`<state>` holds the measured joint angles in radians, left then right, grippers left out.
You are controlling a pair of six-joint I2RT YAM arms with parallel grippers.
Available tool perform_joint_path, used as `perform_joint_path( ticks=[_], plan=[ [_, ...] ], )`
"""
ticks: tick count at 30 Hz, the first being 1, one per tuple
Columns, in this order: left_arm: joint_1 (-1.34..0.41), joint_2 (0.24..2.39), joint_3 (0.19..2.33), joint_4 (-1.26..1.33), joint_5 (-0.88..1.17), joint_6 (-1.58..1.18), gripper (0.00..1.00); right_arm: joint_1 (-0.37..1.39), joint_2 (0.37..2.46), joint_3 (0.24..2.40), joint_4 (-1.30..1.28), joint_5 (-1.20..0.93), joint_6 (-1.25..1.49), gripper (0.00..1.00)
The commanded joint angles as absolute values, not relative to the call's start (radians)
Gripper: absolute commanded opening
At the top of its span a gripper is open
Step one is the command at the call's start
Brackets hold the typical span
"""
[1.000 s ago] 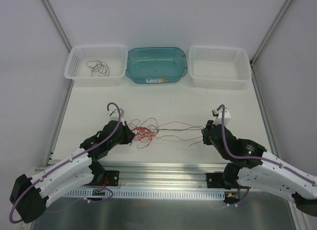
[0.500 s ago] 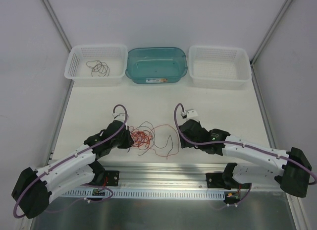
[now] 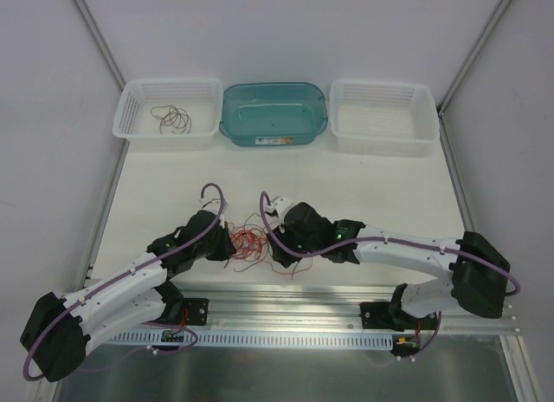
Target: Untangle the cables
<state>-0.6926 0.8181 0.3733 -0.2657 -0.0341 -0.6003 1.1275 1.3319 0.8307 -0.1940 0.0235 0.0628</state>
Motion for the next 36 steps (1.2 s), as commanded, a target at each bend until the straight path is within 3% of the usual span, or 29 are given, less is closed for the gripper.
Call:
perform_joint_path(
  ticks=[1, 17, 22, 24, 25, 36],
  plan=[
    [-0.696, 0.819, 0.39, -0.236, -0.009, -0.583, 0.0, 1.134, 1.408, 0.902, -0.126, -0.086, -0.031, 0.54],
    [-0.696, 0.801, 0.379, -0.236, -0.003, -0.583, 0.0, 1.137, 1.62, 0.963, -0.018, 0.064, 0.057, 0.38],
    [-0.696, 0.801, 0.373, -0.236, -0.014, -0.583, 0.0, 1.137, 1.625, 0.956, -0.014, 0.072, 0.069, 0.14],
    [-0.696, 0.798, 0.368, -0.236, -0.023, -0.586, 0.0, 1.137, 1.571, 0.934, -0.017, 0.084, 0.074, 0.02],
    [-0.696, 0.795, 0.361, -0.236, -0.028, -0.589, 0.0, 1.138, 1.548, 0.927, -0.035, 0.107, 0.074, 0.01],
    [-0.695, 0.781, 0.333, -0.236, -0.101, -0.632, 0.0, 1.128, 1.014, 0.887, -0.333, 0.42, 0.057, 0.01]
  ],
)
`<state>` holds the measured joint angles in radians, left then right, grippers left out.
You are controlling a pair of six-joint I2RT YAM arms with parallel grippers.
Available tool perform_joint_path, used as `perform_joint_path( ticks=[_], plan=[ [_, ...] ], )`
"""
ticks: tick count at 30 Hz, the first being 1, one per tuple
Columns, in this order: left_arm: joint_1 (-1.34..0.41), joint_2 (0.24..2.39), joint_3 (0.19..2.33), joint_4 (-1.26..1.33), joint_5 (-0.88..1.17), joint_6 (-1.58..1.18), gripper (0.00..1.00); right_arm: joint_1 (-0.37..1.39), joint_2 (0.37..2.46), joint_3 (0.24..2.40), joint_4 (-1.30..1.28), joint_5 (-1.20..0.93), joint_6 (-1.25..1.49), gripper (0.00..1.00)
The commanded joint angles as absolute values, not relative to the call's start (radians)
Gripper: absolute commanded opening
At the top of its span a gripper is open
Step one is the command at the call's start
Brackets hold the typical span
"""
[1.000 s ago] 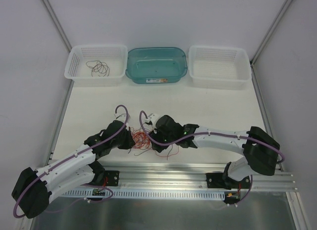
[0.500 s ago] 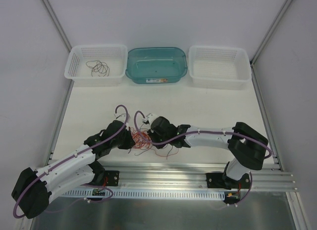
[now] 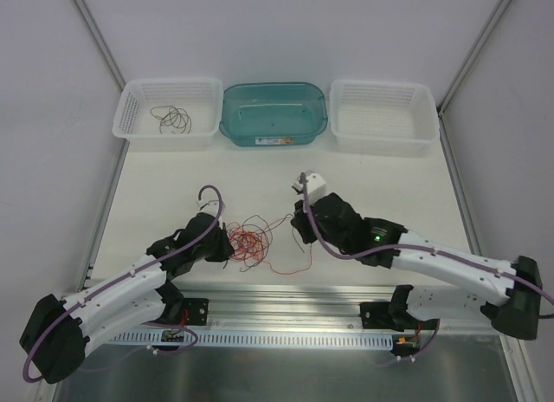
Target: Untangle the cables
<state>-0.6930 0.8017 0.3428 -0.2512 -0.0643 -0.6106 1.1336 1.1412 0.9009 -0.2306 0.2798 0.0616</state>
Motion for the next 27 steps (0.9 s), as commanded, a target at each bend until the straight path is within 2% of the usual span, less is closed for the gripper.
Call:
perform_joint_path(
  ticks=[1, 7, 13, 18, 22, 27],
  plan=[
    [-0.695, 0.781, 0.33, -0.235, -0.104, -0.634, 0.0, 1.123, 0.921, 0.881, -0.372, 0.467, 0.057, 0.01],
    [-0.692, 0.765, 0.324, -0.238, -0.13, -0.643, 0.0, 1.103, 0.571, 0.879, -0.529, 0.653, 0.081, 0.01],
    [-0.689, 0.756, 0.324, -0.247, -0.167, -0.649, 0.0, 1.1, 0.341, 0.908, -0.705, 0.857, 0.153, 0.01],
    [-0.675, 0.741, 0.322, -0.273, -0.209, -0.66, 0.0, 1.1, 0.175, 0.93, -0.804, 0.933, 0.184, 0.01],
    [-0.663, 0.735, 0.327, -0.284, -0.23, -0.654, 0.04, 1.101, 0.205, 0.965, -0.873, 0.936, 0.207, 0.01],
    [-0.652, 0.735, 0.35, -0.307, -0.256, -0.638, 0.04, 1.103, 0.308, 0.982, -0.902, 0.908, 0.233, 0.01]
  ],
)
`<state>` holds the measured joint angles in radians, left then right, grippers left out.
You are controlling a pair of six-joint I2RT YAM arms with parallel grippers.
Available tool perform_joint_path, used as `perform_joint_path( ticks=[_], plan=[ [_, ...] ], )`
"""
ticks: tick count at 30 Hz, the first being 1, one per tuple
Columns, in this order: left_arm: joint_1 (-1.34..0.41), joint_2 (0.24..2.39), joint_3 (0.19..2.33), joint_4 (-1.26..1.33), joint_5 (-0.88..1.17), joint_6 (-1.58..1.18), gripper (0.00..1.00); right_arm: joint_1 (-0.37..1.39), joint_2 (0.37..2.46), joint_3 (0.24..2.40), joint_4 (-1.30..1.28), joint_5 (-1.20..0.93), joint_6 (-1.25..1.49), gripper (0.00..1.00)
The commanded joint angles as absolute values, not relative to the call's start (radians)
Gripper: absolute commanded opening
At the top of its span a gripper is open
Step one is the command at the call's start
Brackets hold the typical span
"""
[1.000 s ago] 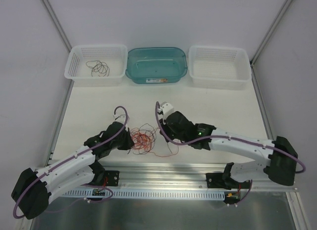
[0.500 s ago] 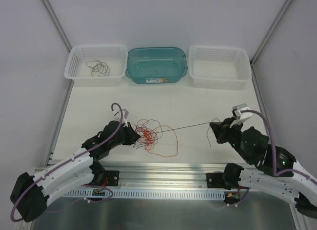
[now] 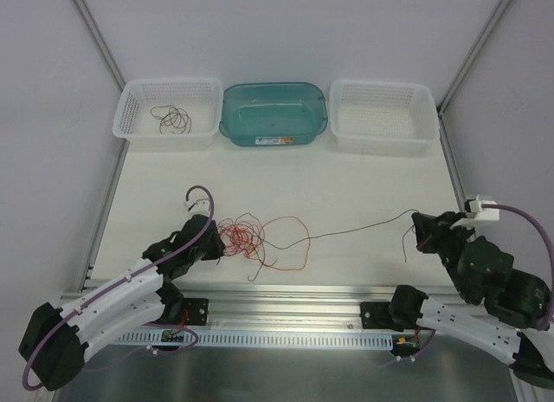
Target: Untangle the cables
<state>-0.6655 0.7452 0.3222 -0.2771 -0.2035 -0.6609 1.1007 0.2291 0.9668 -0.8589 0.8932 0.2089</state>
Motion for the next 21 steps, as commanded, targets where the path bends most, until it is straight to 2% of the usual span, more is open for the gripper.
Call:
perform_joint_path(
  ticks=[1, 6, 8, 12, 15, 21],
  plan=[
    [-0.65, 0.73, 0.353, -0.317, -0.258, -0.635, 0.05, 1.101, 0.331, 0.979, -0.893, 0.897, 0.235, 0.01],
    [-0.649, 0.715, 0.37, -0.341, -0.252, -0.63, 0.16, 1.103, 0.435, 0.973, -0.828, 0.798, 0.209, 0.01],
    [-0.65, 0.707, 0.373, -0.341, -0.219, -0.624, 0.16, 1.101, 0.516, 0.974, -0.83, 0.773, 0.21, 0.01],
    [-0.649, 0.71, 0.396, -0.342, -0.183, -0.594, 0.04, 1.095, 0.658, 0.931, -0.818, 0.758, 0.261, 0.01],
    [-0.65, 0.707, 0.397, -0.342, -0.178, -0.592, 0.0, 1.016, 0.763, 0.87, -0.815, 0.717, 0.326, 0.02],
    [-0.649, 0.678, 0.391, -0.348, -0.187, -0.594, 0.0, 0.763, 0.914, 0.74, -0.71, 0.548, 0.351, 0.04]
  ],
)
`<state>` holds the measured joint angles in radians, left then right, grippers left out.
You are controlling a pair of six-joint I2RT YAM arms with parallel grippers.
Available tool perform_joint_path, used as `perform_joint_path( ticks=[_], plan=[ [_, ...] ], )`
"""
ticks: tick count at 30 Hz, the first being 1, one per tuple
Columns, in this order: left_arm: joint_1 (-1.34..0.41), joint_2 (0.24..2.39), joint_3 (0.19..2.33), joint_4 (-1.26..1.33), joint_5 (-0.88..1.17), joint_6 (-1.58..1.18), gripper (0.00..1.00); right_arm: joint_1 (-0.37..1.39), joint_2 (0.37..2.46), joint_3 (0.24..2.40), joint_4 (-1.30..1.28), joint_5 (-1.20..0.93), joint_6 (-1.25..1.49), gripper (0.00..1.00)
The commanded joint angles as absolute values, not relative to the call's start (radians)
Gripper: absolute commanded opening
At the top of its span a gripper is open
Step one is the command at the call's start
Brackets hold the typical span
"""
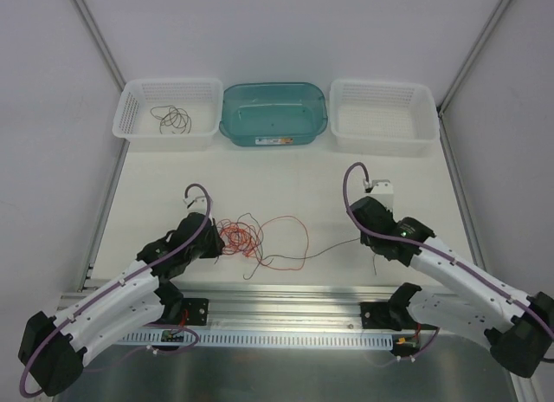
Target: Untangle the cables
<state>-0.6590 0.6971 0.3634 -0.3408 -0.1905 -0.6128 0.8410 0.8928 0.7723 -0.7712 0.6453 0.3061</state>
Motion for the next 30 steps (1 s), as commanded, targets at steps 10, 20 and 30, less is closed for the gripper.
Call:
perform_joint_path(
  ticks=[10, 20, 30],
  plan=[
    [-0.649, 0.65, 0.383, -0.362, -0.18, -0.597, 0.0, 0.607, 0.945, 0.733, -0.697, 0.434, 0.353, 0.65],
    [-0.652, 0.675, 0.394, -0.362, -0.152, -0.595, 0.0, 0.935, 0.936, 0.796, -0.386, 0.328, 0.342, 0.69],
    [-0.65, 0.644, 0.382, -0.362, -0.143, -0.6, 0.0, 1.135, 1.33, 0.997, -0.204, 0.304, 0.367, 0.63]
  ],
)
